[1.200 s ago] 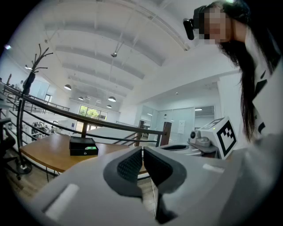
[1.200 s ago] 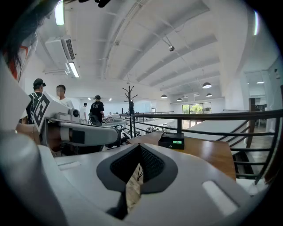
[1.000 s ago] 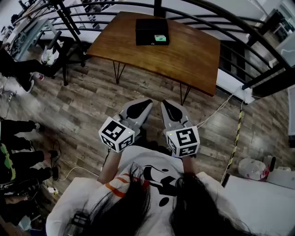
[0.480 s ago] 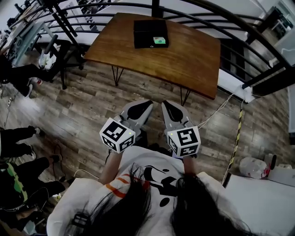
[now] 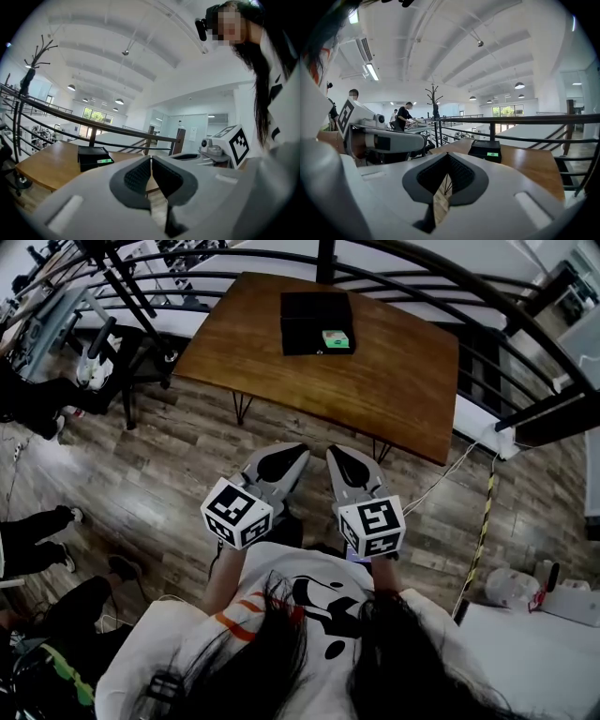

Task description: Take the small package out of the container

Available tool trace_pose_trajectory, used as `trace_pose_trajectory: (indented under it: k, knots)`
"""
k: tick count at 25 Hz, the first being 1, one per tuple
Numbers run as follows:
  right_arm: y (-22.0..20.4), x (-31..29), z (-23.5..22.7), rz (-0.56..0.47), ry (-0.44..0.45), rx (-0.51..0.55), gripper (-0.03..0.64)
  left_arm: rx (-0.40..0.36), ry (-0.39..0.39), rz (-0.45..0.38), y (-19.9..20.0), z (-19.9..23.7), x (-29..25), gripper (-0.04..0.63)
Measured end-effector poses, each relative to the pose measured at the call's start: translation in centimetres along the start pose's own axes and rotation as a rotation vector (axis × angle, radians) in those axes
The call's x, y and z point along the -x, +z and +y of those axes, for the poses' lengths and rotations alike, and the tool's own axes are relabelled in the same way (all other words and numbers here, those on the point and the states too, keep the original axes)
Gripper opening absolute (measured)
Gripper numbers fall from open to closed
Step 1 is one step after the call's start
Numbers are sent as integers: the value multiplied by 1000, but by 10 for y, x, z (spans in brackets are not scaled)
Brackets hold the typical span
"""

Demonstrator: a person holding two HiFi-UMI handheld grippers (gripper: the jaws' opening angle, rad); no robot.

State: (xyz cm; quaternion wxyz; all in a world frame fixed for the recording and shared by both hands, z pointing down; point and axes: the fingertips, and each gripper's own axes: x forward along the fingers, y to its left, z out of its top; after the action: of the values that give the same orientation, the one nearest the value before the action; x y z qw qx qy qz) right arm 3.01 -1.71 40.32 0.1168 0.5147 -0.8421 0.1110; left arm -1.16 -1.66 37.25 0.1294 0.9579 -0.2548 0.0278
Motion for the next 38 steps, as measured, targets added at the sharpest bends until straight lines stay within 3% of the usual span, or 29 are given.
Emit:
trace_pose_trajectory:
  k: [16,22,30,38]
  knots:
    - [36,-104,15,-1,-56,-1,21,-15,-59,-4,31,110,12,0]
    - [28,-104,1,20,-122,-21,23,3,-83,28,22,126,6,0]
    - [11,-90,-32,44,-198,-64,31,19,-152,57,12,116,-24,0]
    - [12,-115,-79,58,-167,-65,49,17,-119,65,14,133,-63,0]
